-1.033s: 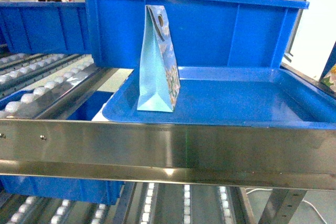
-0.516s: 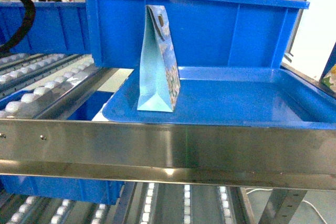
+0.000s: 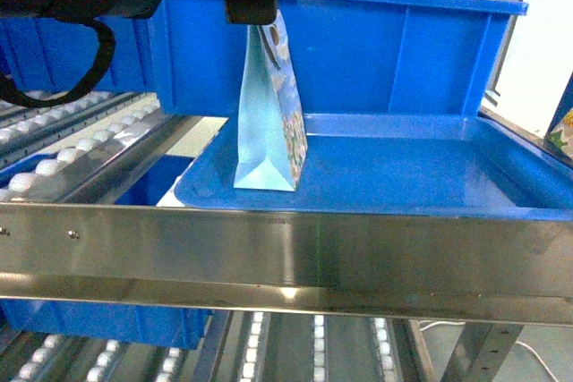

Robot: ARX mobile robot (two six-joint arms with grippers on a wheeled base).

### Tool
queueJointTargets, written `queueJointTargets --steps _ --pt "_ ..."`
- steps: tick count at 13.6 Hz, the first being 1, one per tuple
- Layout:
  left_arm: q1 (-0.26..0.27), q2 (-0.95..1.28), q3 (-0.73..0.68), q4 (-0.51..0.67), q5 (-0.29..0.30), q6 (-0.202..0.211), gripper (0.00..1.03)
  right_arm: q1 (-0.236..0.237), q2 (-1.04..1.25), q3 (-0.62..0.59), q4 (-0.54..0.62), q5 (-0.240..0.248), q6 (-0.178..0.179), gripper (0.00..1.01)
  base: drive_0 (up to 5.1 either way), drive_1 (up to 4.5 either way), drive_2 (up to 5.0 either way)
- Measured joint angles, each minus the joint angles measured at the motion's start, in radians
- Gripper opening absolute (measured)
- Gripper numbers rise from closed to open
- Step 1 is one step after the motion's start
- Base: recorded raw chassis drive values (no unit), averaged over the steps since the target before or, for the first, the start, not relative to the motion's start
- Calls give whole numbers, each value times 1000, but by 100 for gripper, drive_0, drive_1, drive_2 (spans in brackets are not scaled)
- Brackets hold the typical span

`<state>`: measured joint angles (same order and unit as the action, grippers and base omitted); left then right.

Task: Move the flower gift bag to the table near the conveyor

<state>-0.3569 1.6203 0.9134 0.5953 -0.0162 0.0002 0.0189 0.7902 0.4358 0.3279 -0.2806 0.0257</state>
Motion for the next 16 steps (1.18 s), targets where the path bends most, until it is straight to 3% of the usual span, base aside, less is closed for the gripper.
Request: queueJointTargets --steps 3,4,6,9,13,16 --pt "-37 6 20 -19 83 -4 98 0 0 0 0 0 0 3 0 0 0" --pt "-40 7 22 -42 79 -4 98 0 0 0 0 0 0 3 0 0 0" --pt "-18 31 24 -68 86 -21 98 0 0 0 0 0 0 3 0 0 0" --pt "2 76 46 -131 154 -50 98 0 0 0 0 0 0 3 0 0 0" --pt "-2 85 70 -121 224 -49 98 0 0 0 0 0 0 3 0 0 0" --pt "39 109 70 -97 255 -48 98 0 0 0 0 0 0 3 0 0 0"
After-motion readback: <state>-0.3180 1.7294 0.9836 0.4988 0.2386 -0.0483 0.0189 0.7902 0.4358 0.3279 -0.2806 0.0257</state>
